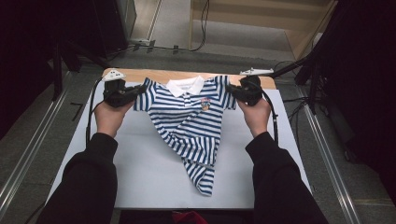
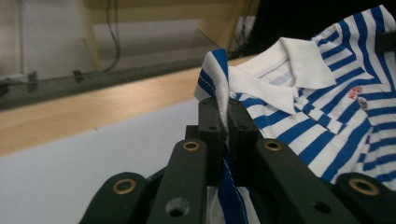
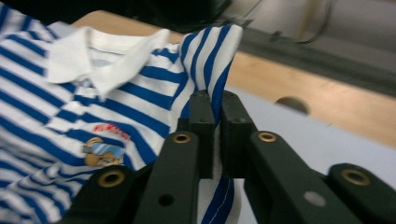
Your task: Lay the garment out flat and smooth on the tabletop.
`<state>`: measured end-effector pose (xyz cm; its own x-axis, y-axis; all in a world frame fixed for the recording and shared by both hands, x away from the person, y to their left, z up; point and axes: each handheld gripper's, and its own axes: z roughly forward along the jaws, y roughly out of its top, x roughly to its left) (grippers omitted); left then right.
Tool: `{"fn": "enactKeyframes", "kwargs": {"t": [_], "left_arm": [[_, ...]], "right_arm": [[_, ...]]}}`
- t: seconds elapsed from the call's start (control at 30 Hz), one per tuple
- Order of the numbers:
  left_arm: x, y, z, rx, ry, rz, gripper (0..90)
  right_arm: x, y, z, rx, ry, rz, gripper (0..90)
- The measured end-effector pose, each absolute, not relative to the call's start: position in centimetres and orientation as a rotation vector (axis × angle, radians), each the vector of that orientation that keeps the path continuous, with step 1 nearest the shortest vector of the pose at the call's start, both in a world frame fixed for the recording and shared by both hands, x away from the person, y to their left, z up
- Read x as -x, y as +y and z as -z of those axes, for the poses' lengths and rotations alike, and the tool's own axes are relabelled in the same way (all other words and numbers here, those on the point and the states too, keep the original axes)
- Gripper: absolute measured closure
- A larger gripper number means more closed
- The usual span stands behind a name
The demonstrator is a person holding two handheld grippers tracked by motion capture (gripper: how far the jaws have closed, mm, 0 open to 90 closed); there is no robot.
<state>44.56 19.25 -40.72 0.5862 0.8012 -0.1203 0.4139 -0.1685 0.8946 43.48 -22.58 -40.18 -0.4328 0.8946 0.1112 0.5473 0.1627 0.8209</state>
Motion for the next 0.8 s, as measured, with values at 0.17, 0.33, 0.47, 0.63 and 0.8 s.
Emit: {"fn": "enactKeyframes", "kwargs": {"t": [0.17, 0.33, 0.47, 0.63, 0.8], "left_arm": [[-46.4, 19.4, 43.2, -1.791, 1.126, -0.305, 56.2], [-46.1, 19.9, 44.7, -1.842, 1.151, -0.236, 50.1], [-45.4, 20.1, 45.1, -1.849, 1.141, -0.196, 48.8], [-44.4, 20.2, 45.9, -1.854, 1.143, -0.132, 45.6], [-43.4, 20.3, 46.3, -1.866, 1.139, -0.126, 43.8]], "right_arm": [[-45.8, -21.7, 42.9, -1.397, 2.136, -1.097, 45.1], [-44.7, -20.9, 44.8, -1.393, 2.228, -1.094, 42.1], [-43.3, -20.9, 45.7, -1.399, 2.269, -1.121, 41.6], [-41.7, -21.4, 46.6, -1.418, 2.292, -1.153, 41.3], [-40.4, -22.0, 47.1, -1.423, 2.312, -1.163, 40.8]]}}
